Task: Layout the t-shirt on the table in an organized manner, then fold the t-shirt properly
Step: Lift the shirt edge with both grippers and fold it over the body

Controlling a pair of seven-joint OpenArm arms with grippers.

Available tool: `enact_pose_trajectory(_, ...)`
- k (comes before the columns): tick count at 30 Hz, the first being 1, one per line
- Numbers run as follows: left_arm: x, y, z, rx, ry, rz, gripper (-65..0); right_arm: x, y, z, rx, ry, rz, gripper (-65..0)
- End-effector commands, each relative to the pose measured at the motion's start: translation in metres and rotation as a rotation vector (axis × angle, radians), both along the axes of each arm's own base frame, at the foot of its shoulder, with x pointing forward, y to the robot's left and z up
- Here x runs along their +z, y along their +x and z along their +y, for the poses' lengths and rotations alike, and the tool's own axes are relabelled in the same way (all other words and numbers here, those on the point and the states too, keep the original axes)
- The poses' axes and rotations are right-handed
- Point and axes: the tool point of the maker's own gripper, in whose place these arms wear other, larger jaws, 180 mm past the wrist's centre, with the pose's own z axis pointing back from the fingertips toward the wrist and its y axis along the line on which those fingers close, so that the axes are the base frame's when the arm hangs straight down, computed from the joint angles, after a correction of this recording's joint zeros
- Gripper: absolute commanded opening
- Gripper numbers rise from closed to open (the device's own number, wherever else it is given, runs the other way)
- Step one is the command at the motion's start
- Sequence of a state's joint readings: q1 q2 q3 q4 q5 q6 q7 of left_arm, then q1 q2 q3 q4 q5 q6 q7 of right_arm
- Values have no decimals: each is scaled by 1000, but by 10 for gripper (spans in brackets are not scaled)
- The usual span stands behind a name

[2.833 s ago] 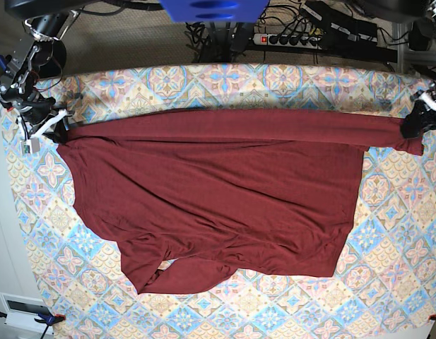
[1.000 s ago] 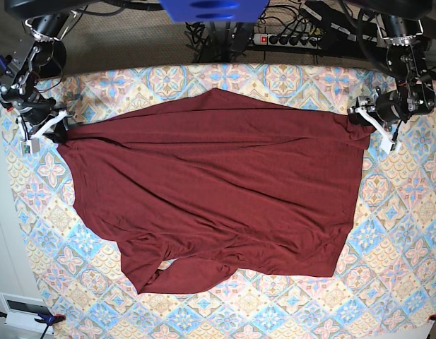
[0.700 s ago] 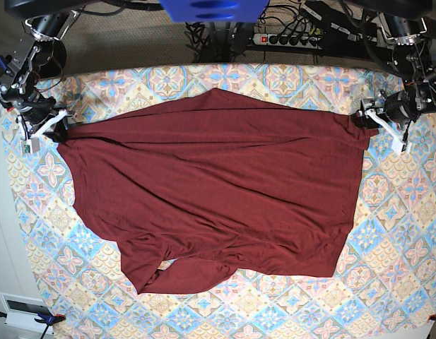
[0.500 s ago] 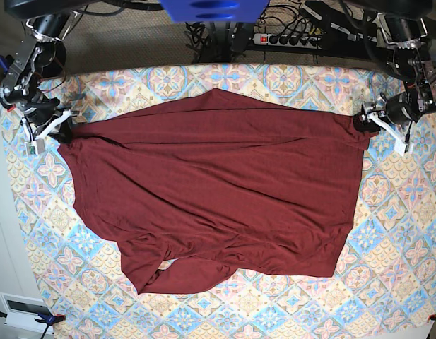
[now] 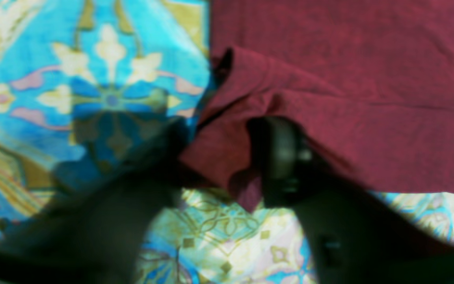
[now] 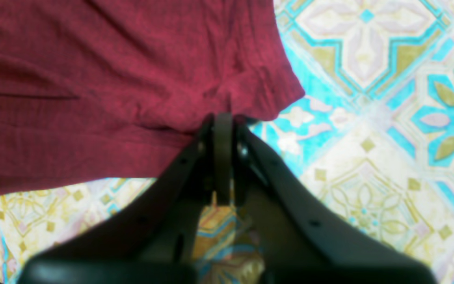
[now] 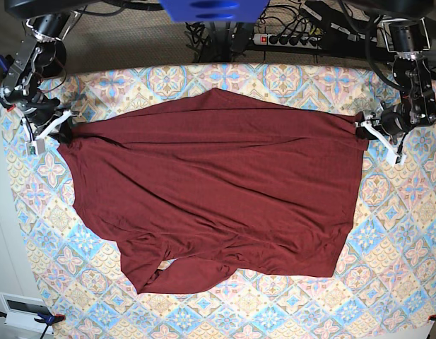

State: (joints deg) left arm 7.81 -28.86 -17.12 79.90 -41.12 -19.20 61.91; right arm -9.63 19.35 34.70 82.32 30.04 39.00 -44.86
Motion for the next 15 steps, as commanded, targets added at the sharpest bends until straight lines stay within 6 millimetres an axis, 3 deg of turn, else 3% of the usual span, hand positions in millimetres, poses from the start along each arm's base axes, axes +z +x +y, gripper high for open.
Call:
enact_pose_trajectory(1,-3,-8,-9,-33,-23,39,-543,15,9,-7,5,-17,-49,-650)
enact_pose_trajectory(5,0,-9,-11,-110,-19,15,-650,15,9,-7,5,-18,-46,-650)
enact_pose_trajectory(10,-2,-28,6,-122,22,61,-650,17,9,-7,9,-22,-50,-650)
enact_pose_trajectory(15,21,-46,14,-126,21,24,-650,15,6,-6,12,-23,-44,-650)
